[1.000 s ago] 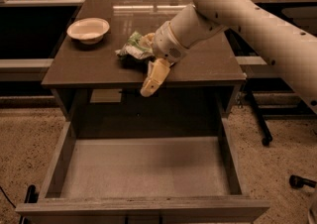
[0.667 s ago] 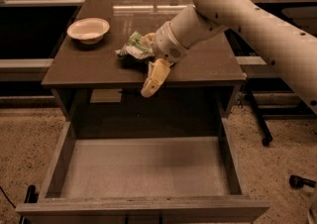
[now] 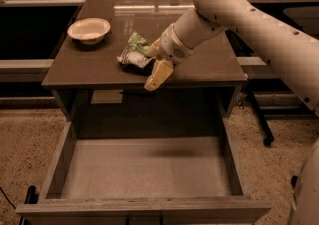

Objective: Place green jalapeno chip bag into top drawer

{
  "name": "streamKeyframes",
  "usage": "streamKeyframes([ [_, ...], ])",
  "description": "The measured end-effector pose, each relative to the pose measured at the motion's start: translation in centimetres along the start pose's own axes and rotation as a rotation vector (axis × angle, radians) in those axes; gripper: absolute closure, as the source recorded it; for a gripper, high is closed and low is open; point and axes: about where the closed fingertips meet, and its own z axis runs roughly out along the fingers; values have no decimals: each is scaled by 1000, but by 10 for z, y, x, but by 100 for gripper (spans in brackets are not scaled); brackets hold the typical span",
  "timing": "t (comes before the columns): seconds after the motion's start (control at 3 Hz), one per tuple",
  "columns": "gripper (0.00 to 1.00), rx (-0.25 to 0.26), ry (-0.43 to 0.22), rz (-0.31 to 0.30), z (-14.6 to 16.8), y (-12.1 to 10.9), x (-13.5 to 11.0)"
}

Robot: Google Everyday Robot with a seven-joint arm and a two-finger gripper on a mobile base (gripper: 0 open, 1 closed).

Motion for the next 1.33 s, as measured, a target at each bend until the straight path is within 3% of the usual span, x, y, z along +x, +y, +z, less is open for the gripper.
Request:
streamKeyframes([
  [0.33,50,-2,-1,-2,0,-1,1],
  [1.0,97,-88,-112,-99,9,2,-27],
  [1.33,100,-100,-231,-168,0,11,-56],
])
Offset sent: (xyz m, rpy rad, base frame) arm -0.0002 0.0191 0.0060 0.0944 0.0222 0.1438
